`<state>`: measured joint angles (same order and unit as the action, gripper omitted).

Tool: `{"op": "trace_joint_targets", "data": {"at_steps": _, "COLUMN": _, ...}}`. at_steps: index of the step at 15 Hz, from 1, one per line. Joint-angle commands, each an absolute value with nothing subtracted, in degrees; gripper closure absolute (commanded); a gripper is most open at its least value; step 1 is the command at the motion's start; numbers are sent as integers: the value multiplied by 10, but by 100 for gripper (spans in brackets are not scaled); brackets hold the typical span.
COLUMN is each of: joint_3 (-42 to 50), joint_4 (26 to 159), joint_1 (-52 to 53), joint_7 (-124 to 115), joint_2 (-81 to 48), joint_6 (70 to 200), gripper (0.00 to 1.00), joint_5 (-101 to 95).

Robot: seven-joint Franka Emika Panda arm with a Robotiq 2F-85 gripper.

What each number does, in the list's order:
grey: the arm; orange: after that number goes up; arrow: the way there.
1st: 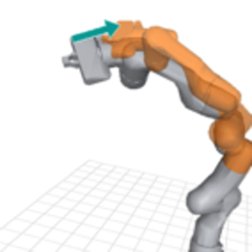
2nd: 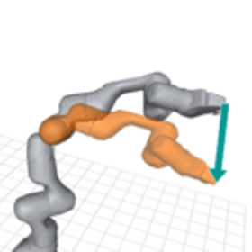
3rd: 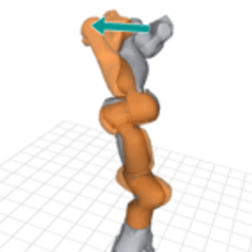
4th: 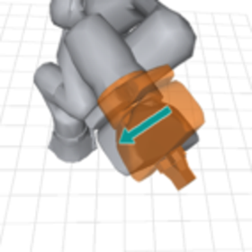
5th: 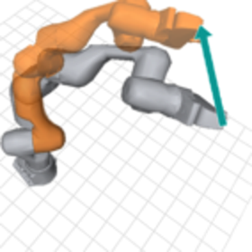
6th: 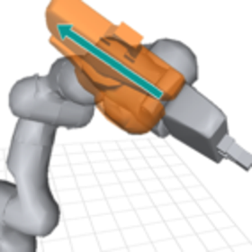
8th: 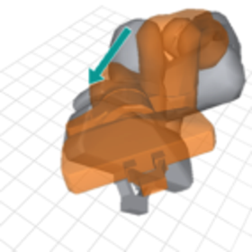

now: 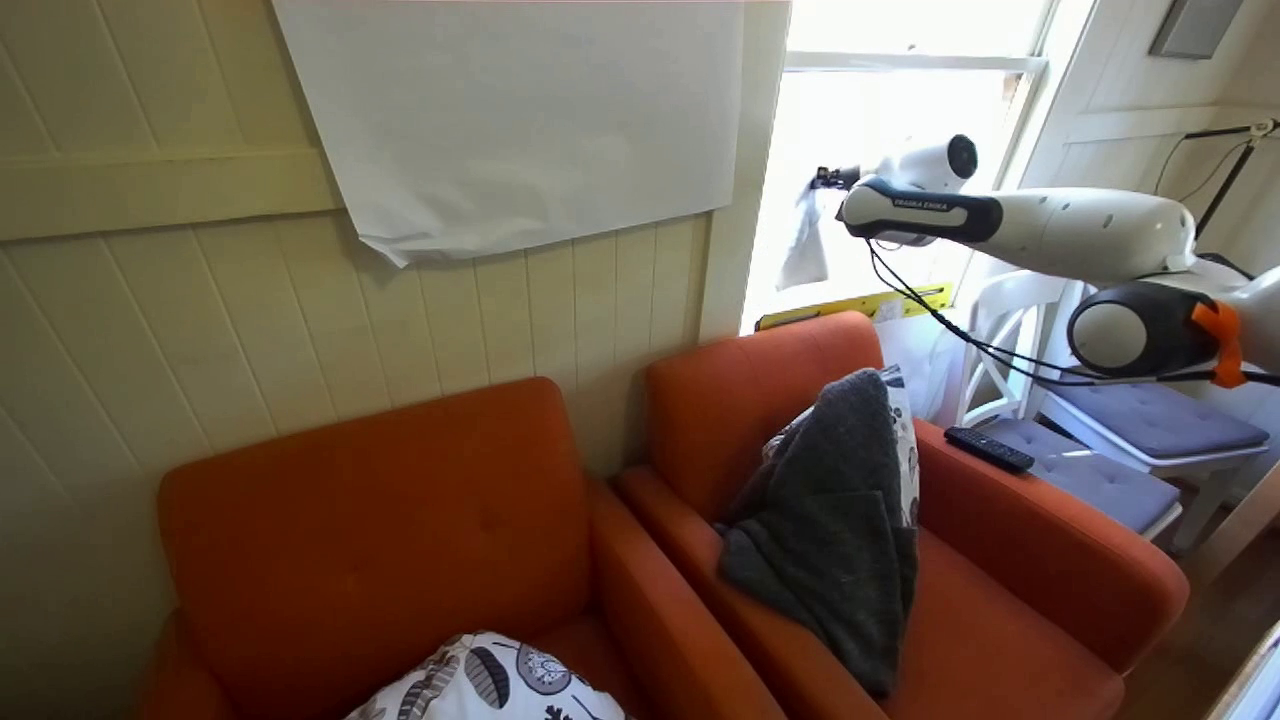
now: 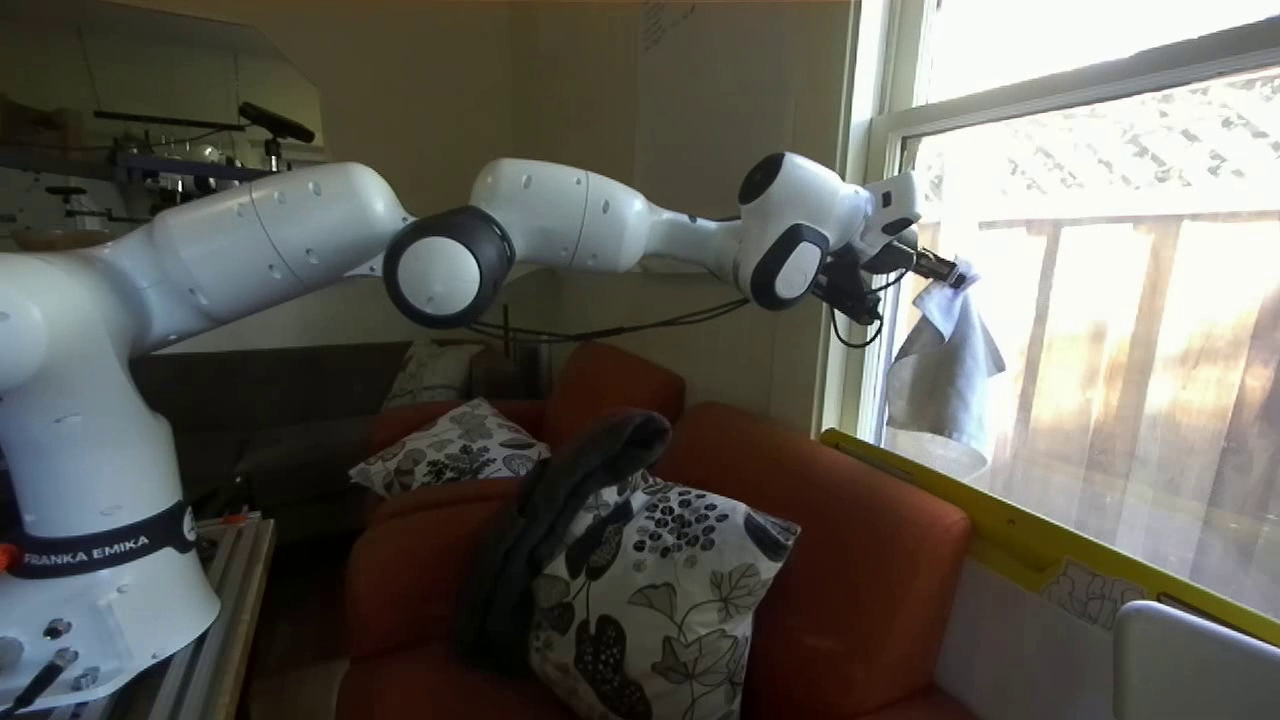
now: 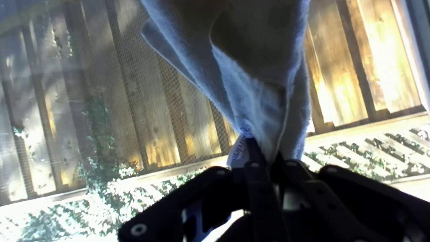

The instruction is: Use the towel to clean the window

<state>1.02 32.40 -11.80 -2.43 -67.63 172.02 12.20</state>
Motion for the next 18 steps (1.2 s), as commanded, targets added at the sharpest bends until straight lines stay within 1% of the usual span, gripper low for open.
{"op": "trace_joint_targets", "data": {"at_steps": 1, "joint_3": 2, "joint_4": 277, "joint_1": -109, "joint_7": -55, "joint_2": -700, "joint_6": 1788, "gripper": 98, "joint_5": 132}}
{"op": "trace_joint_targets", "data": {"at_steps": 2, "joint_3": -18, "joint_4": 274, "joint_1": -109, "joint_7": -47, "joint_2": -699, "joint_6": 1796, "gripper": 98, "joint_5": 132}}
{"op": "trace_joint_targets", "data": {"at_steps": 3, "joint_3": -57, "joint_4": 266, "joint_1": -112, "joint_7": -20, "joint_2": -701, "joint_6": 1797, "gripper": 98, "joint_5": 129}}
{"op": "trace_joint_targets", "data": {"at_steps": 7, "joint_3": -239, "joint_4": 249, "joint_1": -118, "joint_7": 106, "joint_2": -704, "joint_6": 1749, "gripper": 98, "joint_5": 119}}
{"op": "trace_joint_targets", "data": {"at_steps": 8, "joint_3": -248, "joint_4": 264, "joint_1": -120, "joint_7": 118, "joint_2": -697, "joint_6": 1728, "gripper": 98, "joint_5": 118}}
{"op": "trace_joint_targets", "data": {"at_steps": 11, "joint_3": -181, "joint_4": 301, "joint_1": -124, "joint_7": 94, "joint_2": -681, "joint_6": 1698, "gripper": 98, "joint_5": 103}}
{"op": "trace_joint_targets", "data": {"at_steps": 17, "joint_3": 60, "joint_4": 316, "joint_1": -100, "joint_7": -34, "joint_2": -684, "joint_6": 1661, "gripper": 98, "joint_5": 59}}
{"op": "trace_joint_targets", "data": {"at_steps": 18, "joint_3": 107, "joint_4": 308, "joint_1": -94, "joint_7": -63, "joint_2": -691, "joint_6": 1675, "gripper": 98, "joint_5": 48}}
